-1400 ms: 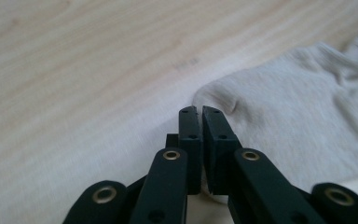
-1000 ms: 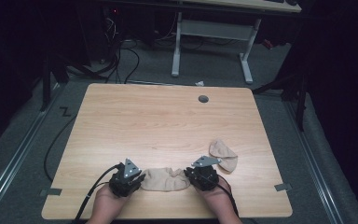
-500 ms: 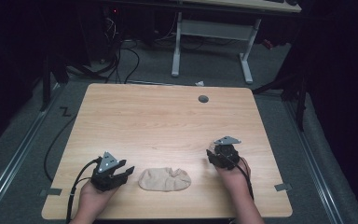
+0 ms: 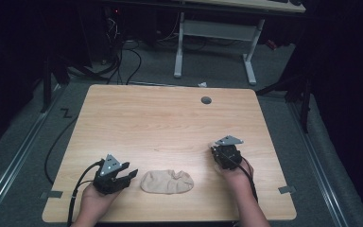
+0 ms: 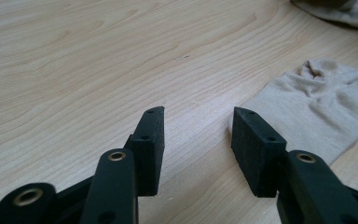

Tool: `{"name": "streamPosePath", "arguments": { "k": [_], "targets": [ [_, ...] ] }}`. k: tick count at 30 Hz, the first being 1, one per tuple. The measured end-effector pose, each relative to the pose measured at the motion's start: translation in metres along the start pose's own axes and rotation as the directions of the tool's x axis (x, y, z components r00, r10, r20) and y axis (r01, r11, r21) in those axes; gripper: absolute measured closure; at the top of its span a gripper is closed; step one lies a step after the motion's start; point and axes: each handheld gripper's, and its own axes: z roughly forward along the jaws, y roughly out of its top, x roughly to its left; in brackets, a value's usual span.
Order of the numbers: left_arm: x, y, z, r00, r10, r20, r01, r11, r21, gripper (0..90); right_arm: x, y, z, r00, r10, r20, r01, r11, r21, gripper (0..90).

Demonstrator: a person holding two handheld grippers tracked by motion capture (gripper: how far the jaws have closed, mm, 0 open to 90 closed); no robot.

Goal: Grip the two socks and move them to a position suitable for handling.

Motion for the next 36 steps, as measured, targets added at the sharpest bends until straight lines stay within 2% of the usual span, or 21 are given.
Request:
{"name": "streamPosePath", "arguments": {
  "k": [4, 9, 14, 18, 21, 23, 26, 31, 36],
  "targets": [
    [-0.001, 0.0, -0.001, 1.0, 0.003, 0.004, -0.003, 1.0, -0.001, 54.7, 0.017, 0.017, -0.008, 0.9991, -0.03, -0.029, 0.029, 0.998, -0.052, 85.1],
    [-0.001, 0.0, -0.001, 1.0, -0.002, 0.008, 0.002, 1.0, -0.005, 54.7, 0.041, 0.038, -0.01, 0.996, -0.06, -0.067, 0.052, 0.992, -0.112, 85.1],
    [-0.002, 0.0, -0.002, 0.9999, 0.001, 0.011, -0.001, 1.0, -0.005, 54.6, 0.063, 0.062, -0.009, 0.9906, -0.1, -0.094, 0.084, 0.984, -0.16, 85.1],
    [-0.002, 0.0, -0.002, 0.9999, 0.001, 0.015, -0.001, 1.0, -0.004, 54.6, 0.082, 0.082, -0.013, 0.9862, -0.114, -0.12, 0.085, 0.972, -0.218, 85.1],
    [-0.002, 0.0, -0.002, 0.9999, 0.001, 0.017, -0.001, 1.0, -0.007, 54.6, 0.089, 0.092, -0.013, 0.9843, -0.119, -0.13, 0.084, 0.965, -0.25, 85.1],
    [-0.003, 0.0, -0.003, 0.9999, 0.0, 0.017, 0.0, 1.0, -0.009, 54.6, 0.091, 0.094, -0.011, 0.9851, -0.11, -0.132, 0.074, 0.965, -0.253, 85.1],
    [-0.003, 0.0, -0.003, 0.9998, 0.002, 0.018, -0.002, 1.0, -0.009, 54.6, 0.086, 0.09, 0.001, 0.9869, -0.082, -0.138, 0.049, 0.972, -0.228, 85.0],
    [-0.002, 0.0, -0.003, 0.9995, -0.01, 0.029, 0.01, 0.9999, -0.008, 54.6, 0.067, 0.067, 0.025, 0.9915, -0.008, -0.13, -0.012, 0.988, -0.156, 84.7],
    [-0.005, 0.001, -0.001, 0.9996, -0.001, 0.028, 0.001, 1.0, -0.005, 54.7, 0.049, 0.048, 0.036, 0.9932, 0.041, -0.109, -0.053, 0.992, -0.112, 83.8]
  ]
}}
